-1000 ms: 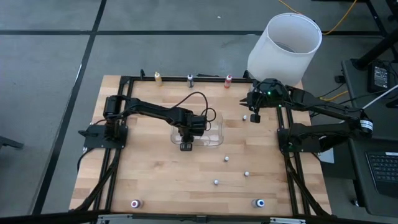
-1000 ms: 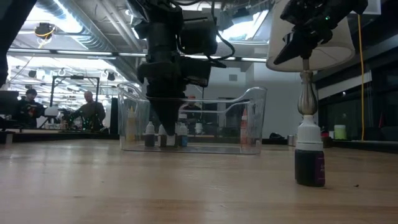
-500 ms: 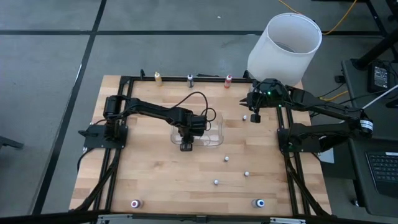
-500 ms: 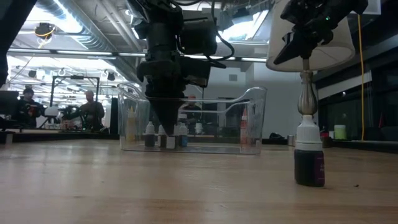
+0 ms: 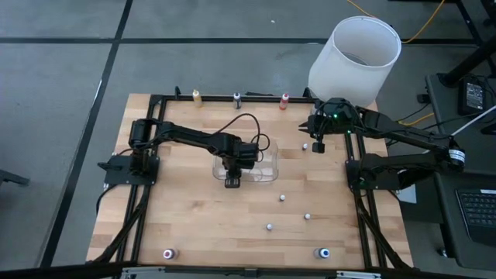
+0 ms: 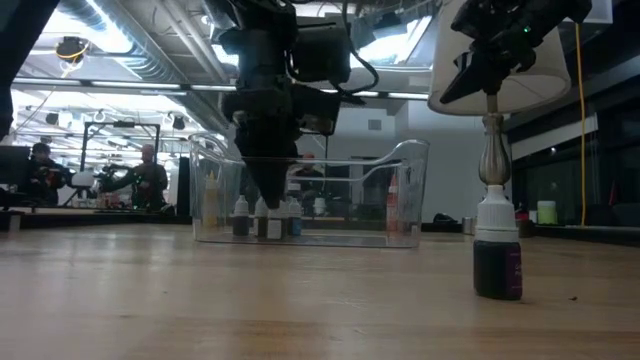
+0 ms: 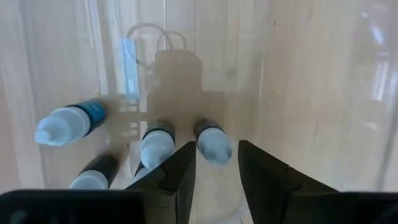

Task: Pick & Place food coloring
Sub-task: Put the pink food coloring bottle into the transparent bin

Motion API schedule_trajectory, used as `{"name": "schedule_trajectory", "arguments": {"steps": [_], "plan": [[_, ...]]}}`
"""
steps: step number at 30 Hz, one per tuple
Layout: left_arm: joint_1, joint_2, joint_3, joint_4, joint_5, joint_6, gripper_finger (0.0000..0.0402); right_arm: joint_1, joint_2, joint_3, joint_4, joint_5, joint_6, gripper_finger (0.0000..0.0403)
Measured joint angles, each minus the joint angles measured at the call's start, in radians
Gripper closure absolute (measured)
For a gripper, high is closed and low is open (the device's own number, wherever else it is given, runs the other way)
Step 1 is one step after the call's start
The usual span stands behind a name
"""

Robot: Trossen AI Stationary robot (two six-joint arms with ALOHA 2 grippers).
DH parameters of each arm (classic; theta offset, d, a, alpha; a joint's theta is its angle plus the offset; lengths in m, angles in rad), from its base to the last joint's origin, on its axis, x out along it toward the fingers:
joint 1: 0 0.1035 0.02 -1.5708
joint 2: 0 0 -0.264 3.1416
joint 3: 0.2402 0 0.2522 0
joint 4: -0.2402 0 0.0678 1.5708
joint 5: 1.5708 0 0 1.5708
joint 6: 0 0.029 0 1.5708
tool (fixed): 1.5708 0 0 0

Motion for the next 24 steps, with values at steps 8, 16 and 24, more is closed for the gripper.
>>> {"name": "schedule_trajectory", "arguments": {"steps": [8, 16, 24], "plan": [[-0.001, 0.0, 0.115, -0.133, -0.001, 0.012, 0.0286, 0.0, 0.0, 0.0, 0.0, 0.0, 0.0, 0.0345], [-0.001, -0.002, 0.293, -0.322, -0.092, 0.049, 0.0286, 0.0, 0.0, 0.0, -0.001, 0.0, 0.0, 0.0345], [-0.01, -0.095, 0.476, -0.477, -0.256, -0.03, 0.0286, 0.0, 0.0, 0.0, -0.002, 0.0, 0.0, 0.0345]]}}
